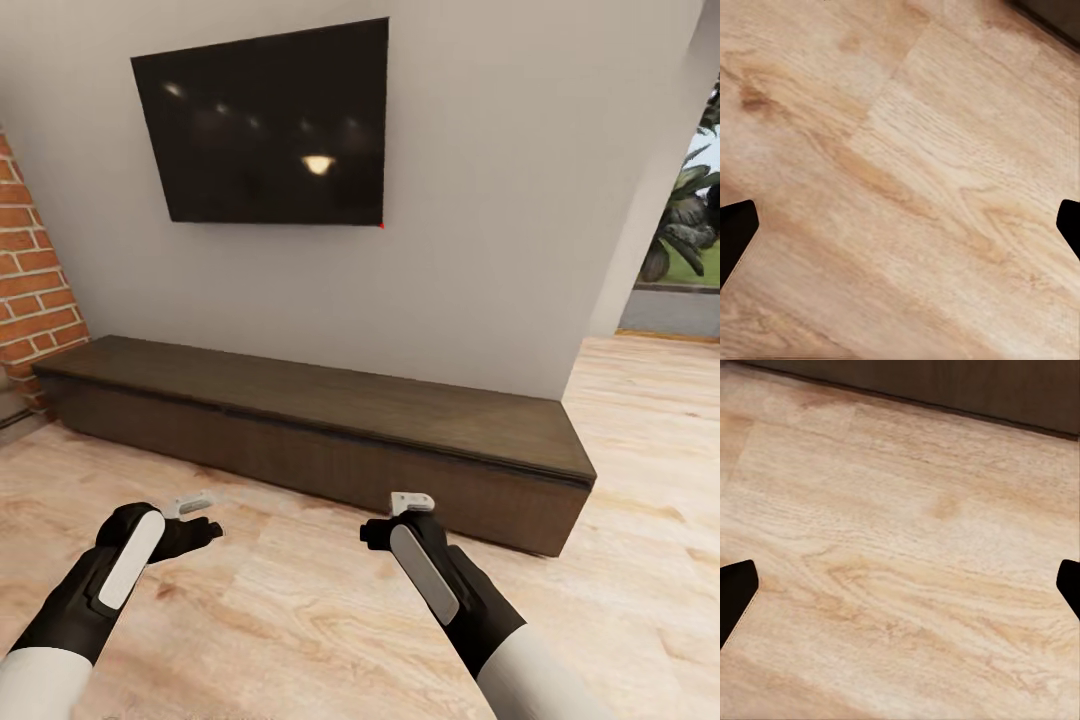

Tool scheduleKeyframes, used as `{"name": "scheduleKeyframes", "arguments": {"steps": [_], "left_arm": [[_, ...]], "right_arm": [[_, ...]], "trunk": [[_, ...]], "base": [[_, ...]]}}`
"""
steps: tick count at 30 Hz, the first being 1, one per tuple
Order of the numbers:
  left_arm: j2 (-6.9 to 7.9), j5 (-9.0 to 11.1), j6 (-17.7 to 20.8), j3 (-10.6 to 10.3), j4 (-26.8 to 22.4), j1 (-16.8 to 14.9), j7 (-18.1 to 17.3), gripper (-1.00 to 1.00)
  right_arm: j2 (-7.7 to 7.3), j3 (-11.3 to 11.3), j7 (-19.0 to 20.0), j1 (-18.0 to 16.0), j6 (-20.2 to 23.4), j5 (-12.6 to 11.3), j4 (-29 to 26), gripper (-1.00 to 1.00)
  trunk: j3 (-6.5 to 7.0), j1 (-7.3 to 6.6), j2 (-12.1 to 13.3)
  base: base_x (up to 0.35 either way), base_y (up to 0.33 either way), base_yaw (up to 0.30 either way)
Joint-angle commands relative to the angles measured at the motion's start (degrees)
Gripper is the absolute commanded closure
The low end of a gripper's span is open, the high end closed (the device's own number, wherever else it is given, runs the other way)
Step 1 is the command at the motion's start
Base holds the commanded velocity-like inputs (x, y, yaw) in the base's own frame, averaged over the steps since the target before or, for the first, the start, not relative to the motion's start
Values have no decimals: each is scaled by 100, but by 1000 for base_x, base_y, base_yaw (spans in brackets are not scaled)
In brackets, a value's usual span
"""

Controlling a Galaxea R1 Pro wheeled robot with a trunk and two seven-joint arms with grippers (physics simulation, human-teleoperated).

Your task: Place each of the two pumpkins and all three candles from the living room inside a cabinet in the living room (use any cabinet), then make sure every cabinet is closed, and position the cauldron so it is next to a table in the living room.

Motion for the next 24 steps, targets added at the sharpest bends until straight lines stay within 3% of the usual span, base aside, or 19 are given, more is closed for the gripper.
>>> {"name": "scheduleKeyframes", "arguments": {"steps": [1,24], "left_arm": [[5,58,9,-14,-4,-4,61,-100],[5,41,9,-14,-5,-4,61,-100]], "right_arm": [[-2,12,-59,-4,5,-58,-7,-100],[-2,15,-56,-4,5,-58,-7,-100]], "trunk": [[12,-24,39],[425,-529,961]], "base": [[0,0,290],[0,0,290]]}}
